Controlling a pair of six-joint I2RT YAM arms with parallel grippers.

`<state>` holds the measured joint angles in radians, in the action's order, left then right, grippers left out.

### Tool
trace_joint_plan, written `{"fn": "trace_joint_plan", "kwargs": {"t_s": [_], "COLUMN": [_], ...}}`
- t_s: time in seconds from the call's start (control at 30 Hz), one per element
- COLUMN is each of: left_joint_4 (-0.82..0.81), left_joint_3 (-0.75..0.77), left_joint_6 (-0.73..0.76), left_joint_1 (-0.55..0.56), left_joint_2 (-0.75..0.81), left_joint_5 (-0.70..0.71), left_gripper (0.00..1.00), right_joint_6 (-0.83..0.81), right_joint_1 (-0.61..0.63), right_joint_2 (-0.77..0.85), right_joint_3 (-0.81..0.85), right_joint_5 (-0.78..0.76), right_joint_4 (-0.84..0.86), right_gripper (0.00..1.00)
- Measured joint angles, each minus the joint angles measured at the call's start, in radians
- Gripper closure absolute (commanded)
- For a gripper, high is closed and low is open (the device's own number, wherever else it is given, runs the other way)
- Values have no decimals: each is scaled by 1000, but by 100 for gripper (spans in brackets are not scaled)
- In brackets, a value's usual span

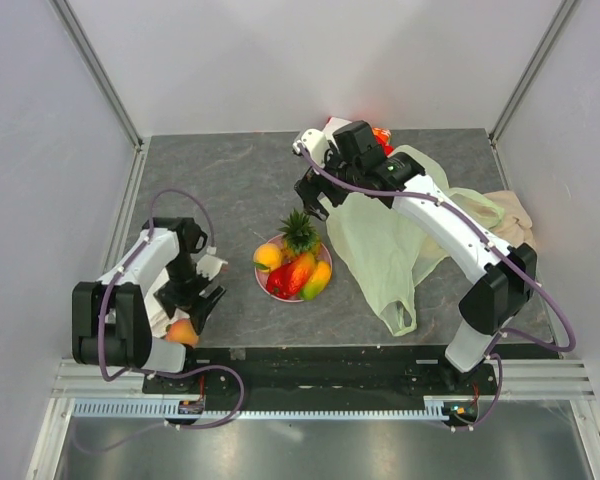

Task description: Take the fake fruits out of the plastic bag

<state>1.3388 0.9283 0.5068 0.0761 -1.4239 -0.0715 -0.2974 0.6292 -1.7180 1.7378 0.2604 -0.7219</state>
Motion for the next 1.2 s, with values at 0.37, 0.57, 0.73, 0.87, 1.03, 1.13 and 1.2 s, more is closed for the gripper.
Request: {"fn": "trace_joint_plan", "kwargs": {"t_s": [0.37,0.57,0.73,0.87,1.03,1.13,1.2], "left_joint_4": [2,1,-2,-11,-9,-4,-2], "left_joint_3": [-94,-69,-63,-98,-122,-118,-110], "left_joint_6": [-8,-7,-8,-8,-11,-11,-11], "left_joint_1": [-70,-70,-64,-36,-22,-6,8], "left_joint_2": [46,-21,-85,-98,-111,-122,-122], "left_joint_5": [126,108,78,71,74,68,51], "left_gripper": [2,2,5,20,42,48,57], "right_joint_6": [13,10,6,-5,-13,-14,-15], "right_joint_1": [0,0,0,-3,-11,-21,-26], "right_joint_2": [-74,-194,-198,-196,-194,-194,-194], "right_joint_3": [41,175,179,178,178,178,178], "right_joint_5": [50,61,61,60,60,61,61], "right_joint_4": [-27,-74,-88,-92,-93,-95,-95], "right_gripper": [2,2,2,2,2,2,2]}}
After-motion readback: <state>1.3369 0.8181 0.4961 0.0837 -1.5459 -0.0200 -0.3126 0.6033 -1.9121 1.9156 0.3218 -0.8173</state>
